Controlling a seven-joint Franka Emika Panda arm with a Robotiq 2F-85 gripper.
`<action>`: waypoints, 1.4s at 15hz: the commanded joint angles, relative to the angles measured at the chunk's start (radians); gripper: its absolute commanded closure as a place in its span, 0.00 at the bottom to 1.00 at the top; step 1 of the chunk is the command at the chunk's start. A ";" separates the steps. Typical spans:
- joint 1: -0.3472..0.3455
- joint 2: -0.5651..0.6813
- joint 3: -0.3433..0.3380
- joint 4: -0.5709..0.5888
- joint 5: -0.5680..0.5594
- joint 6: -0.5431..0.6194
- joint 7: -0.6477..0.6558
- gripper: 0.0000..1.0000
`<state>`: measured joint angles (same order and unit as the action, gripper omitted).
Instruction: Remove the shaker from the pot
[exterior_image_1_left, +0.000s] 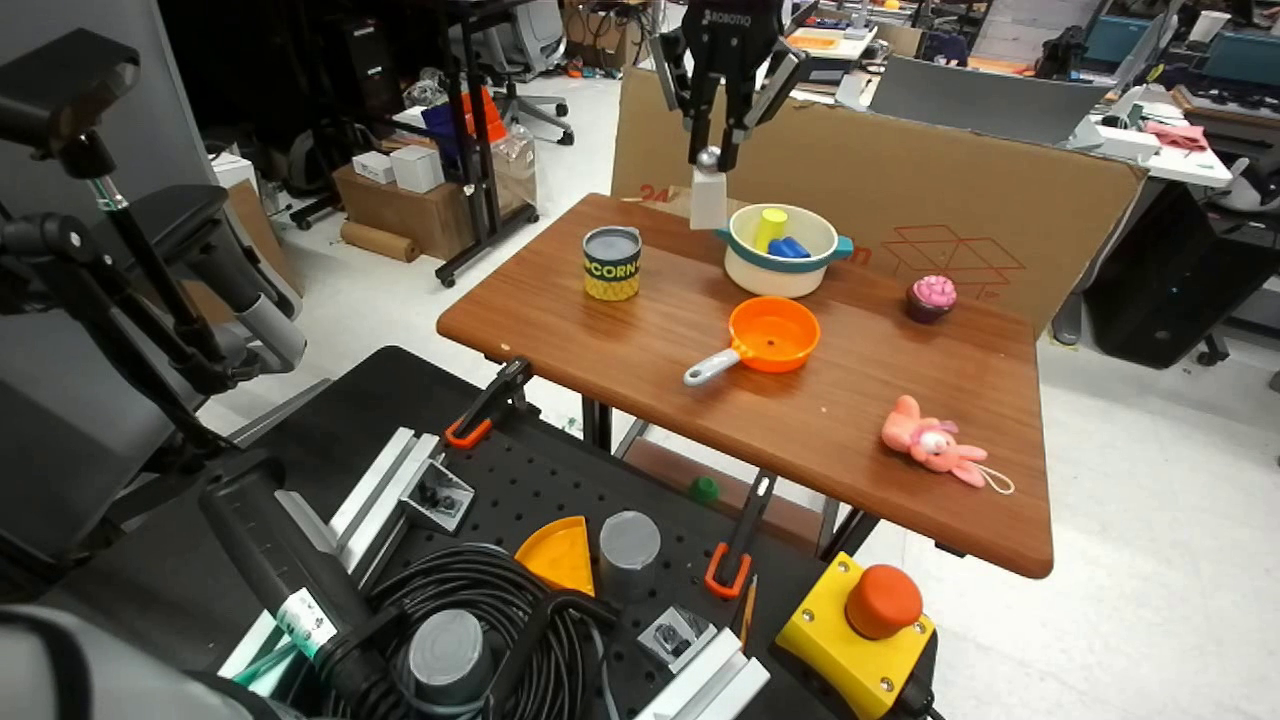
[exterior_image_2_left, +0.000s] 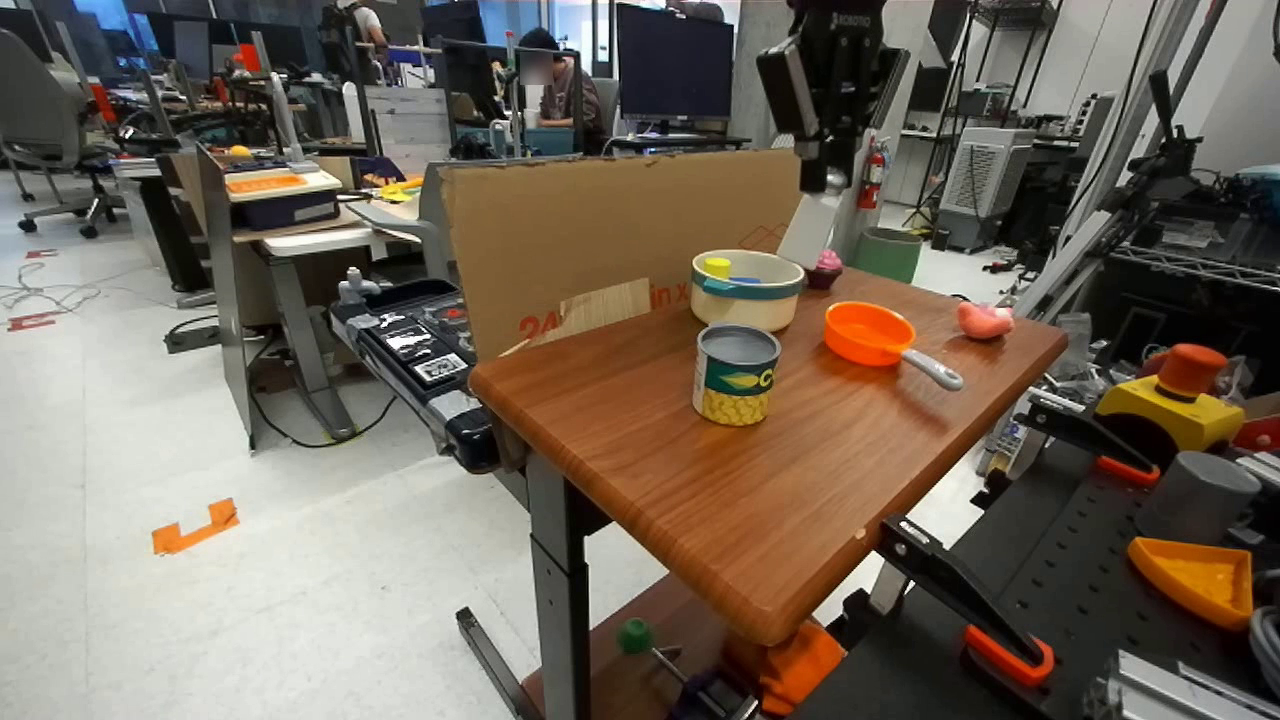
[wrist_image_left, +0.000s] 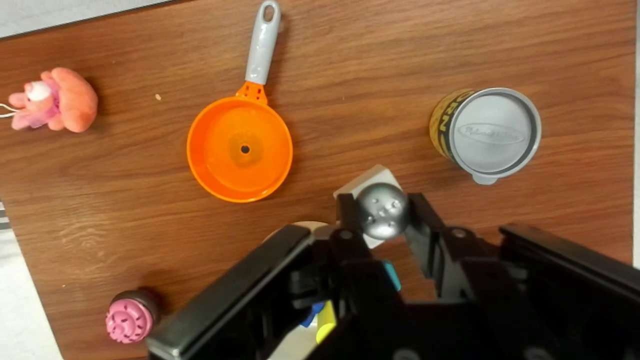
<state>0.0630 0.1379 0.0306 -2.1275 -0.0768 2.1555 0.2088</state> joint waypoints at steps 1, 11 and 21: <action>-0.006 0.007 -0.013 0.003 -0.026 -0.021 0.018 0.93; 0.014 0.042 0.008 0.024 -0.045 -0.238 -0.038 0.93; 0.068 0.055 0.040 0.009 -0.195 -0.298 -0.023 0.93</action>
<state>0.1145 0.1867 0.0625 -2.1280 -0.2217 1.8813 0.1789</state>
